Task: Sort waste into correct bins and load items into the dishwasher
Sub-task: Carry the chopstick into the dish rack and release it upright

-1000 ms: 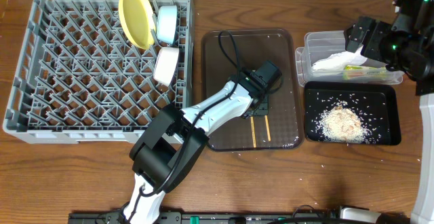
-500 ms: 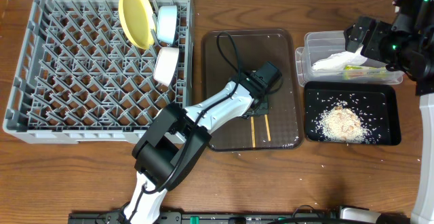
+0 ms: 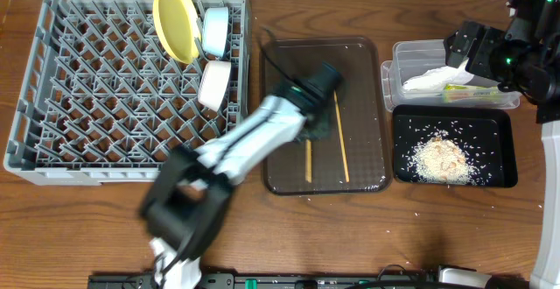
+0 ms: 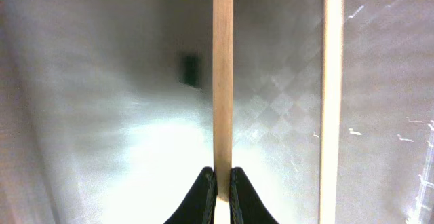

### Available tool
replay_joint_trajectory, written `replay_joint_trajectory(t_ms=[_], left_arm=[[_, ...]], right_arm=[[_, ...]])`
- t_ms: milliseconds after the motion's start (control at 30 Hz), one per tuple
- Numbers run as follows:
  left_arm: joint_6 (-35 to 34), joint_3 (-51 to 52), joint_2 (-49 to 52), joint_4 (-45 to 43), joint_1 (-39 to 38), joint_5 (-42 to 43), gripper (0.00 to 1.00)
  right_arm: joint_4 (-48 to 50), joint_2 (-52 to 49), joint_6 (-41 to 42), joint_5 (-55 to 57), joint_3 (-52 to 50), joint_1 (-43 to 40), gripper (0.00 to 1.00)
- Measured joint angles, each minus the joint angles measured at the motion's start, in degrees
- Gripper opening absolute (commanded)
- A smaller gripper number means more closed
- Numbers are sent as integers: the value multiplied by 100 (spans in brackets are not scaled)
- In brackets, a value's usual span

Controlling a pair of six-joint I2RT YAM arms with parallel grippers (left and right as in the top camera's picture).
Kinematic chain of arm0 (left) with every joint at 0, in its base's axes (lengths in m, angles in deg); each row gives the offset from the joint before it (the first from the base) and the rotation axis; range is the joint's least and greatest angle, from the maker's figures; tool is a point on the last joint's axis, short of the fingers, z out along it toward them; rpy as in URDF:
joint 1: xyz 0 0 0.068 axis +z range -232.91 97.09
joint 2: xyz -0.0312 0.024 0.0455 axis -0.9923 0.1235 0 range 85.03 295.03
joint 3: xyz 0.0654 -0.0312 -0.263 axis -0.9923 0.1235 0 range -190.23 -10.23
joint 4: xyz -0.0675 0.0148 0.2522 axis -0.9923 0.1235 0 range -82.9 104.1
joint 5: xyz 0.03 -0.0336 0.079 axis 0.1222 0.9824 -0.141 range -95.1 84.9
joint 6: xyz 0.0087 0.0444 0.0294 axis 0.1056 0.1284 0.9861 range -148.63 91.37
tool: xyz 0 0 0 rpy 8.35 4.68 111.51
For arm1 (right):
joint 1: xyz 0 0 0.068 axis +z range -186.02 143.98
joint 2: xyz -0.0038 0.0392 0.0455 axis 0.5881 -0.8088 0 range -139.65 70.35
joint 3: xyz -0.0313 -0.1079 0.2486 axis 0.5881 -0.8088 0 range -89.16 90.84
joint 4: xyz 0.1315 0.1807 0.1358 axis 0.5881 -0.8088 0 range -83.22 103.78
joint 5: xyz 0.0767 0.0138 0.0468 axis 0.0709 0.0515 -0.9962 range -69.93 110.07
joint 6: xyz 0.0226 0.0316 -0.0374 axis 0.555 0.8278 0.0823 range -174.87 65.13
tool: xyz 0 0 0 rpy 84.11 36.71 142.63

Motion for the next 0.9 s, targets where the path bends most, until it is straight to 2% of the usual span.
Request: replay_joint_trajectory(t_ms=[133,300,467,767,800,833,867,900], left_arm=[[979,-33,-1357,866,610,-129,7],[1823,-46,-2433,1729,1471,-1032,8],[2420,85,-2382,1729,2109,-1775,7],[2920,302,-1449,1327,2741,-2044,8],[2977,302,-1349,1266,2817,-2068,10],[3016,302,-1263,1207,2872,-2081,17],[3058,302,-1187,1150,2922,-2092,29],[3101,302,-1113,1108,2966,-2107,38]], right_arm=[[-2,0,2,-4,0,0,99],[-2,0,0,-2,0,0,99],[-2,0,2,-2,0,0,99],[-2,0,2,-2,0,0,99],[-2,0,2,-2,0,0,99],[-2,0,2,-2,0,0,99],[-2,0,2,-2,0,0,99],[-2,0,2,-2,0,0,99]])
